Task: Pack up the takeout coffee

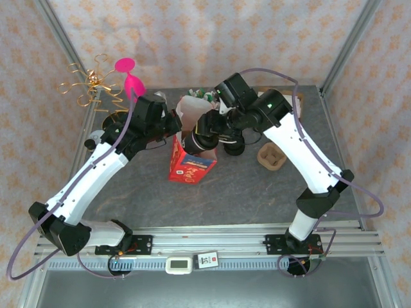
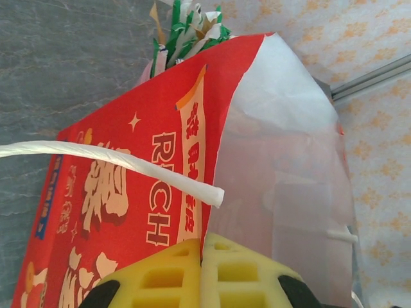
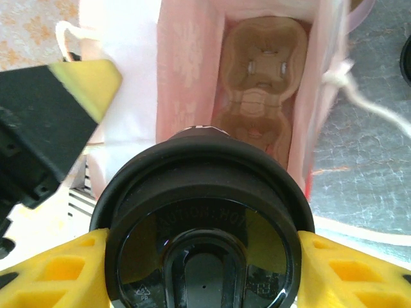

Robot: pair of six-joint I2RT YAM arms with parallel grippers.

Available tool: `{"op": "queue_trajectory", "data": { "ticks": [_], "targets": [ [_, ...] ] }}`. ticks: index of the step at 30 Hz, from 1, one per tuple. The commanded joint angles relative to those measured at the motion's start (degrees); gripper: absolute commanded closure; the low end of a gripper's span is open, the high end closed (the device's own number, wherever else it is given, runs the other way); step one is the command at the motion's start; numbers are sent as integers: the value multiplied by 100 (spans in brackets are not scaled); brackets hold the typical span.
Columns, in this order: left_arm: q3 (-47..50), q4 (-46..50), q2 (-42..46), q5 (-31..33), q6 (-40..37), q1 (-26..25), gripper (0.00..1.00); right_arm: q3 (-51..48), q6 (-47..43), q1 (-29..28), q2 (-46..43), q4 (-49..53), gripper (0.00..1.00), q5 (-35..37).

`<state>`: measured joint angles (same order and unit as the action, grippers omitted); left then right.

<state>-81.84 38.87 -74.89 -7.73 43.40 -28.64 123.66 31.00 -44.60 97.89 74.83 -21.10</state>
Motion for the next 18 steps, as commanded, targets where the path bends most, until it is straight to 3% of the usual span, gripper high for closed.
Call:
{"op": "queue_trajectory", "data": {
  "ticks": [1,18],
  "targets": [
    [133,-520,155,-63,334,-121,100,-160,-85,-31,-41,14,54,266],
    [1005,-1698,439,-125,1272,-554,100,-764,-178,-31,-70,23,54,701]
  ]
}}
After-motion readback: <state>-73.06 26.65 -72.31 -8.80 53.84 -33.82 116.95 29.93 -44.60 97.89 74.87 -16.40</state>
